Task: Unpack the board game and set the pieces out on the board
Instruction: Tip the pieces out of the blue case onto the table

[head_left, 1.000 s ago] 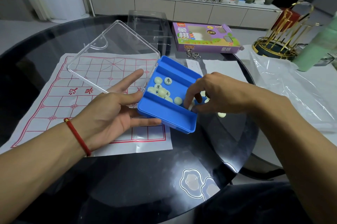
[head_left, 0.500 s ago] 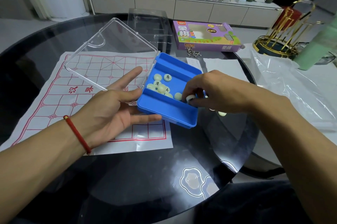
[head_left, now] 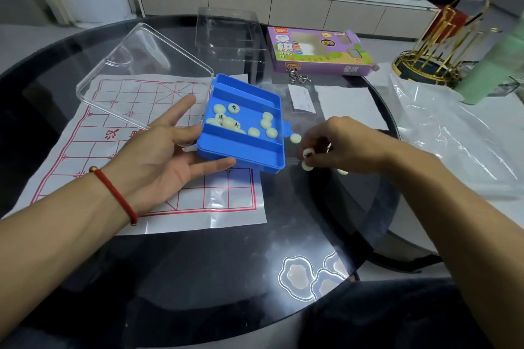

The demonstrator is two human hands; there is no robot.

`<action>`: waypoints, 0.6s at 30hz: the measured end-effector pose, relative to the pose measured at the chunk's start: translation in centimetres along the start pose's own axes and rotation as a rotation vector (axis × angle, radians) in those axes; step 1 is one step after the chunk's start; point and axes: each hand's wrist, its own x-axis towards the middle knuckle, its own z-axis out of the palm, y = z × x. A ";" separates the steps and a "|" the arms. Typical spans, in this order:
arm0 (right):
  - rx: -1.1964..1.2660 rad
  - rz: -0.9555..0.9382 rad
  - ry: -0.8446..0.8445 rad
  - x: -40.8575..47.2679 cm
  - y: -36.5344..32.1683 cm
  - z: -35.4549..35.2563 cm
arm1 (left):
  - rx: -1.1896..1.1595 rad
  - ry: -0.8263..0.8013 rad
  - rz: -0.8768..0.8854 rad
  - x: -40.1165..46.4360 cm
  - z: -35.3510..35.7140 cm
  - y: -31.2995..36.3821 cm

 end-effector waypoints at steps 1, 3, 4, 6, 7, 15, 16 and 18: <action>-0.028 -0.009 0.010 0.1 0.0 0.3 | 0.001 0.000 0.000 0.0 0.0 0.0; -0.080 -0.025 0.042 0.2 0.0 0.4 | 0.001 -0.004 0.001 -0.1 0.0 0.0; -0.086 -0.034 0.062 0.1 0.0 0.3 | 0.002 -0.005 0.003 -0.1 0.0 0.0; -0.089 -0.050 0.106 -0.1 0.1 -0.1 | 0.000 -0.006 0.004 -0.1 0.0 0.1; -0.103 -0.054 0.121 -0.3 0.1 -0.4 | -0.002 -0.006 0.005 -0.1 0.0 0.1; -0.239 -0.083 0.169 -1.6 0.6 -0.2 | 0.010 -0.012 0.007 -0.2 0.2 0.0; -0.234 -0.073 0.180 -1.5 0.7 0.1 | 0.012 -0.014 0.007 -0.3 0.2 0.0; -0.228 -0.051 0.174 -1.3 0.8 0.5 | 0.014 -0.016 0.007 -0.3 0.2 0.0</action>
